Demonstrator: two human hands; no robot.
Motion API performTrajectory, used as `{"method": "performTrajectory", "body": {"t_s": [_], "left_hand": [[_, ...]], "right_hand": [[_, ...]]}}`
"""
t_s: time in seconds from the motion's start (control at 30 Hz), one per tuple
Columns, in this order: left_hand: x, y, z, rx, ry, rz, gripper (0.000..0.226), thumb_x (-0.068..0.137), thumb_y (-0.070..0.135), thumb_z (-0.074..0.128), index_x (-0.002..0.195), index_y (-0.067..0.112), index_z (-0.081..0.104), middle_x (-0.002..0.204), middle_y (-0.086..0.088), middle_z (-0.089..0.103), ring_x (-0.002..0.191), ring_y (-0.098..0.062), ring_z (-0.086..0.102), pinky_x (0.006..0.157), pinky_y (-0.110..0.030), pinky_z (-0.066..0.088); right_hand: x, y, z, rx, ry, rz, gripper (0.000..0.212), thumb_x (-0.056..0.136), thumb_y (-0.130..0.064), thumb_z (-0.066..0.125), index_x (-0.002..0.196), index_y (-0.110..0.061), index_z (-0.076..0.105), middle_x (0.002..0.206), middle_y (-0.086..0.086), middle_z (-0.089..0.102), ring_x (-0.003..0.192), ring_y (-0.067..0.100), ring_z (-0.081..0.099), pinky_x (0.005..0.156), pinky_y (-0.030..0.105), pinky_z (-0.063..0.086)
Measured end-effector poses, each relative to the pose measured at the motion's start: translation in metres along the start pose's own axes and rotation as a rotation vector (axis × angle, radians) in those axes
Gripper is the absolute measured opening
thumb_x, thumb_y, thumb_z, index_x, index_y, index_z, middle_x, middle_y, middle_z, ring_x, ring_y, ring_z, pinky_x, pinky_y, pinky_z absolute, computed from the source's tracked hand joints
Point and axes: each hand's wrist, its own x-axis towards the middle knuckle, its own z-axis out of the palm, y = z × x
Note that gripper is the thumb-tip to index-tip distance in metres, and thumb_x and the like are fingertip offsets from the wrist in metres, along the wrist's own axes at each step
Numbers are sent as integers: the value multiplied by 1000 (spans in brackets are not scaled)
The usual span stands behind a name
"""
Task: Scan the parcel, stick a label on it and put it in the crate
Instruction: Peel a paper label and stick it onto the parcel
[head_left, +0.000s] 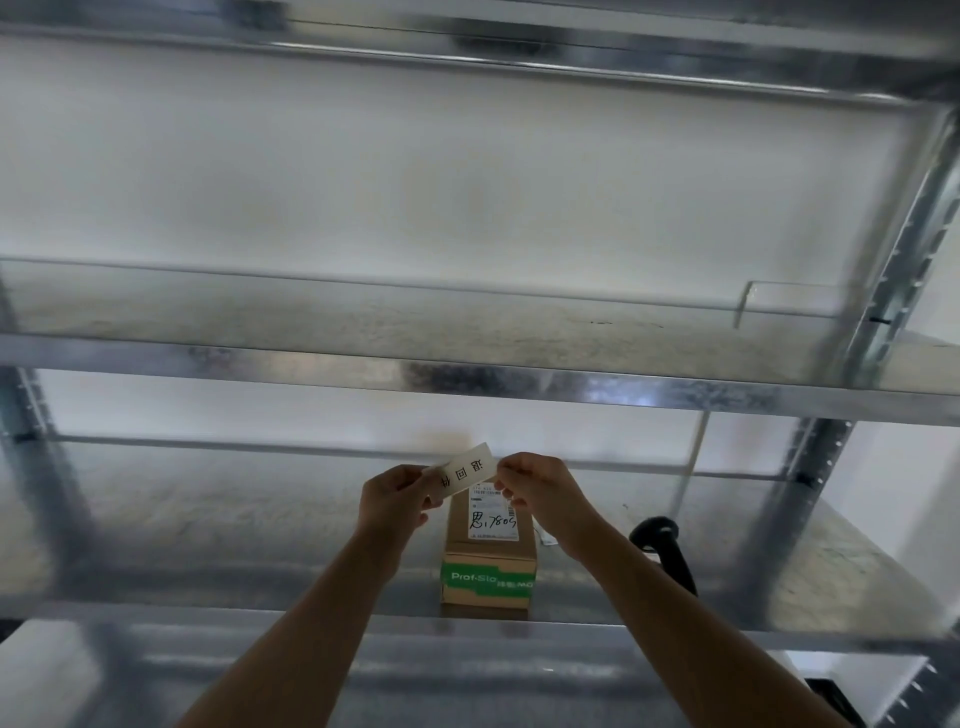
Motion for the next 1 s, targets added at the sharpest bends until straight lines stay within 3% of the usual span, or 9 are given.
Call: {"method": "performTrajectory", "body": {"t_s": [0.13,0.27,0.63,0.8,0.9,1.0], "left_hand": [[1,0,-2,14,-12,-4,12,85,16,63,74,19,60,80,-4,64,85,-23,61,82,-36,52],[1,-2,-4,18,-22,-7,12,84,15,63,74,19,60,79,-3,64,83,-21,60,78,-33,51],[-2,-4,1,57,-81,-8,8,85,14,62,78,16,61,79,-4,65,78,-17,60,71,-28,49],[-4,-7,0,88,-80,5,7,86,14,60,79,14,61,80,-5,64,79,-18,59,70,-28,49],[-5,-8,-1,75,-68,11,4,85,12,62,86,14,59,80,-3,63,82,-21,61,66,-26,49],[-3,-7,-1,84,-53,31,15,83,10,65,90,17,54,80,-4,65,79,-22,66,66,-28,51]], "right_hand": [[-1,0,3,40,8,-15,18,96,-6,43,87,-4,59,77,0,59,73,13,51,71,22,45],[-3,1,6,87,-6,-41,20,96,-7,43,85,-9,61,78,-2,60,73,11,53,68,17,45],[-8,-2,15,302,-78,-34,24,93,-9,50,76,-13,65,74,1,63,74,15,55,73,30,44],[-11,-4,21,142,-54,-12,24,93,-9,50,73,-14,63,76,5,60,73,16,52,69,24,42],[-12,-3,24,11,-41,18,18,93,-11,50,84,-6,65,74,6,57,70,15,49,63,20,40],[-10,-2,28,-119,-25,12,25,94,-13,48,99,4,65,69,1,55,63,12,47,59,19,38]]}}
